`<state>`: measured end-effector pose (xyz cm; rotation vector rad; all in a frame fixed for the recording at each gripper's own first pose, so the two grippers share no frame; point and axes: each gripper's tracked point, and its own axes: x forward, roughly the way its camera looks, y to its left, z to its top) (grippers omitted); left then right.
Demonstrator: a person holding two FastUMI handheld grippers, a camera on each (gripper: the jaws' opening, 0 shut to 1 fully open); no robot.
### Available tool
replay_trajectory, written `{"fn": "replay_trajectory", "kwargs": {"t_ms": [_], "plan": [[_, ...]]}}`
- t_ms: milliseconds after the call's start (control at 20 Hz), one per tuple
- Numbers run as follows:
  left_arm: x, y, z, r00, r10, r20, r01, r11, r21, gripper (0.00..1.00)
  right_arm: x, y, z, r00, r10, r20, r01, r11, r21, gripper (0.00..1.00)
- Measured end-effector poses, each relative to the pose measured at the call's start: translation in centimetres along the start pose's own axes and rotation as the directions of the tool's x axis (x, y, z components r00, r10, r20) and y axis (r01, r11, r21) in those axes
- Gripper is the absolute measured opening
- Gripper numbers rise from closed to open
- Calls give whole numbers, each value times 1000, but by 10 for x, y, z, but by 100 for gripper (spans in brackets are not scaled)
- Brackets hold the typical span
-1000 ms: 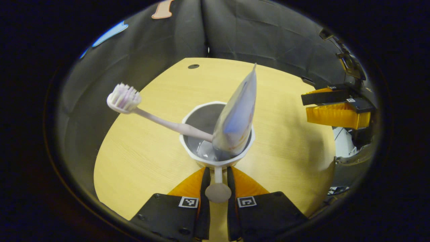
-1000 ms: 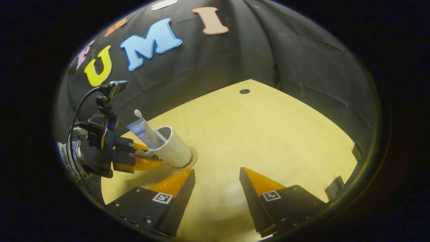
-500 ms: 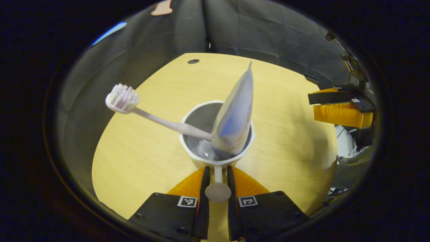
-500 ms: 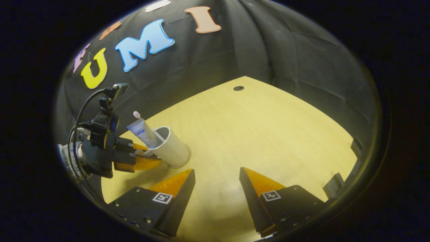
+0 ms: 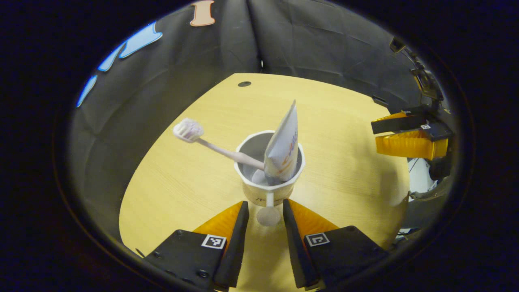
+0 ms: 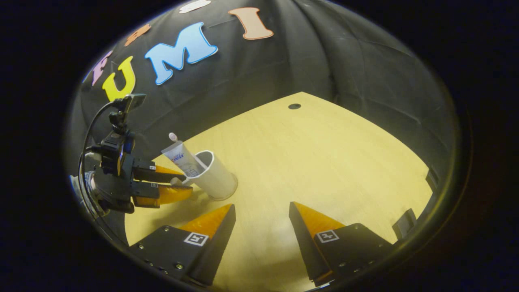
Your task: Put the toothbrush and toothpaste on the desktop into the cup, then pick up the cup and place it on the coaster on the desktop.
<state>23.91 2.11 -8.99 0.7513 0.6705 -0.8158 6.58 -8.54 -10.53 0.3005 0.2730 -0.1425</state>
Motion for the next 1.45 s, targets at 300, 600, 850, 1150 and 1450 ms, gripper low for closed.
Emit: {"fn": "replay_trajectory", "kwargs": {"t_ms": [300,600,850,1150,1450], "plan": [[-64,-5,-5,987,109,117,-94,987,-128,67,-23,34,26,997,54,57,-50,995,-83,81],[-170,-34,21,907,299,297,-226,940,-255,57,-57,75,66,980,131,151,-103,978,-179,81],[-241,-46,49,789,447,421,-307,881,-361,57,-98,109,115,942,177,286,-105,962,-251,77],[-311,-44,36,549,628,552,-374,775,-510,74,-156,153,177,852,227,472,-100,955,-279,81],[-331,-50,31,394,683,616,-411,730,-546,90,-193,178,189,780,256,571,-91,949,-301,81]]}}
